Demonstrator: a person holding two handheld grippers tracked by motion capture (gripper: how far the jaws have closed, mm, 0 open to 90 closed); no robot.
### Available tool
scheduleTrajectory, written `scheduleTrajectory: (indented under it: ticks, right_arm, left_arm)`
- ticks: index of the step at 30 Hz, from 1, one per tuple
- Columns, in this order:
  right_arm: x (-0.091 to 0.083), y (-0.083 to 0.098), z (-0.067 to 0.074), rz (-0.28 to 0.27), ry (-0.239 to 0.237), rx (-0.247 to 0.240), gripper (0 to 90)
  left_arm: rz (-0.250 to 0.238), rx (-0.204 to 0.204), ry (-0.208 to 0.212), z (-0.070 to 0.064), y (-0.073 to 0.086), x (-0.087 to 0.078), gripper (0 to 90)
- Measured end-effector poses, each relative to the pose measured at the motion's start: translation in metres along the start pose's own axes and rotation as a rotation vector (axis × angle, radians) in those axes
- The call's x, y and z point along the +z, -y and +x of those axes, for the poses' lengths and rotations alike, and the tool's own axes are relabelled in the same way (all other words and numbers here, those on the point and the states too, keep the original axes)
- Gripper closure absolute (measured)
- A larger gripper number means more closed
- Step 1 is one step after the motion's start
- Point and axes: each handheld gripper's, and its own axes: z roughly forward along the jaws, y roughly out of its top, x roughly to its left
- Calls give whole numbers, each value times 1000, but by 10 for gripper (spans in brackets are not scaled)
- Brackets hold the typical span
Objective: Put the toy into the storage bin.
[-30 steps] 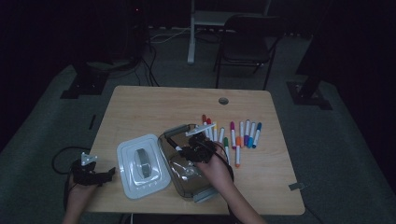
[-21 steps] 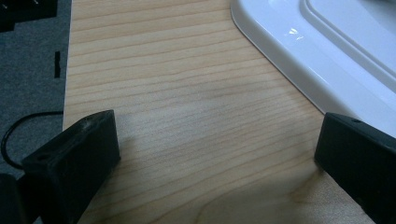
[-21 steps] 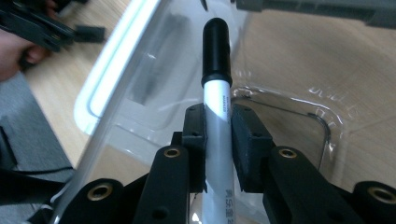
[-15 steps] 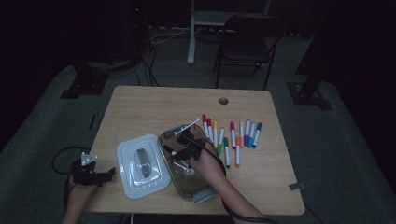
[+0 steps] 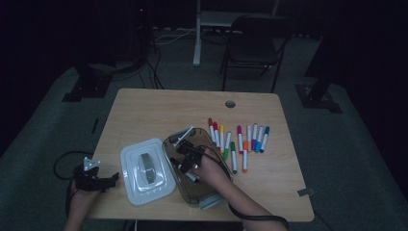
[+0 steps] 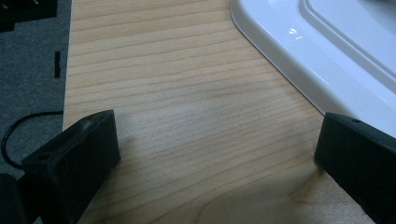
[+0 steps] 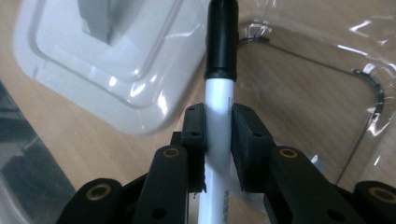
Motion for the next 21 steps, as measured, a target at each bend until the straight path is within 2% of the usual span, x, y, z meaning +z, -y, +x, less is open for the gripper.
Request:
scheduleTrajectory:
  ticks: [3,5,6,13,18,21]
  right_arm:
    - [5,0,3,39,-18,-12,749]
    - [6,0,4,43,-36,-23,731]
    - [5,-1,5,38,-44,-29,698]
    - [-5,4,5,-23,-70,-30,626]
    - [-14,9,3,-53,-41,-39,560]
    - [-21,12,2,-74,-54,-42,547]
  left_arm:
    - [0,0,0,0,0,0,5]
    - [0,0,0,0,0,0,5]
    - [0,0,0,0,0,0,5]
    - [0,0,0,0,0,0,5]
    - [0,0,0,0,0,0,5]
    - [0,1,-1,0,0,0,5]
